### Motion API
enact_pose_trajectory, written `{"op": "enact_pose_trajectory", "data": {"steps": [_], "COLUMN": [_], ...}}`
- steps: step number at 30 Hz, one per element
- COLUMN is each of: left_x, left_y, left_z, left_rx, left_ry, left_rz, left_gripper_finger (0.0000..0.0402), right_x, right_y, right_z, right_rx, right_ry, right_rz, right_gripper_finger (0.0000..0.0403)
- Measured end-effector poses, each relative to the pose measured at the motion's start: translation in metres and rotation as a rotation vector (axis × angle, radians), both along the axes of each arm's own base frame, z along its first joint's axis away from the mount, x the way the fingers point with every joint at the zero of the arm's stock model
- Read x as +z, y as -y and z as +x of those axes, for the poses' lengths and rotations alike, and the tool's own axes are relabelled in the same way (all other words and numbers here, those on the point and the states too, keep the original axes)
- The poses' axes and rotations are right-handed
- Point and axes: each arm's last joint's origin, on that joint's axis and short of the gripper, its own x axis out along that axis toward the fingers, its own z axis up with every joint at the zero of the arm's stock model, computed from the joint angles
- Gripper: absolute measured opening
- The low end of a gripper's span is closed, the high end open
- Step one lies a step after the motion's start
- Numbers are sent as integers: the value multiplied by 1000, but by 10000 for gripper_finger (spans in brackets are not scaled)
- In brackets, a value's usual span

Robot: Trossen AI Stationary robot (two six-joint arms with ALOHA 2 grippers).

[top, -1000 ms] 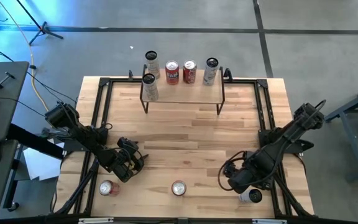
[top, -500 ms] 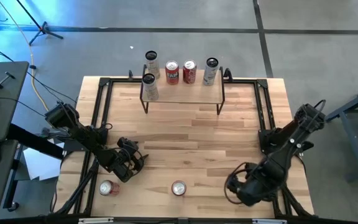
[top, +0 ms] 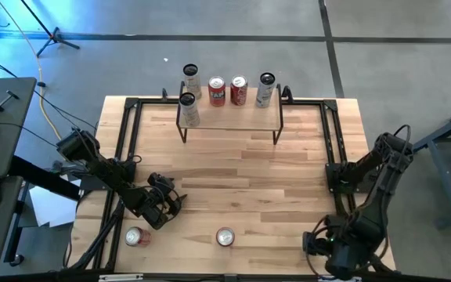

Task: Place canned beverage on shelf
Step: Put the white and blue soda can on the shelf aligned with the other white and blue soda can

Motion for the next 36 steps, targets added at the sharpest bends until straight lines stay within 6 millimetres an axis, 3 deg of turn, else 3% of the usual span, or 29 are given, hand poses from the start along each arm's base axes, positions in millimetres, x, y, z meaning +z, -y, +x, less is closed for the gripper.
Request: {"op": "enact_pose_trajectory", "data": {"steps": [7, 18, 25, 36], "left_x": [0, 0, 0, 0], "left_y": [0, 0, 0, 0], "left_z": [0, 0, 0, 0], "left_rx": [0, 0, 0, 0], "left_ry": [0, 0, 0, 0], "left_rz": [0, 0, 0, 0], "left_gripper_finger": [400, 400, 400, 400], "right_x": [-14, -41, -43, -44], "right_y": [-5, -13, -12, -13], "right_z": [-3, 10, 12, 13], "right_rx": [-15, 39, 28, -2], "right_ry": [-45, -80, -89, -86], "right_rz": [-105, -213, -233, -225], "right_gripper_finger": [400, 400, 395, 304]}}
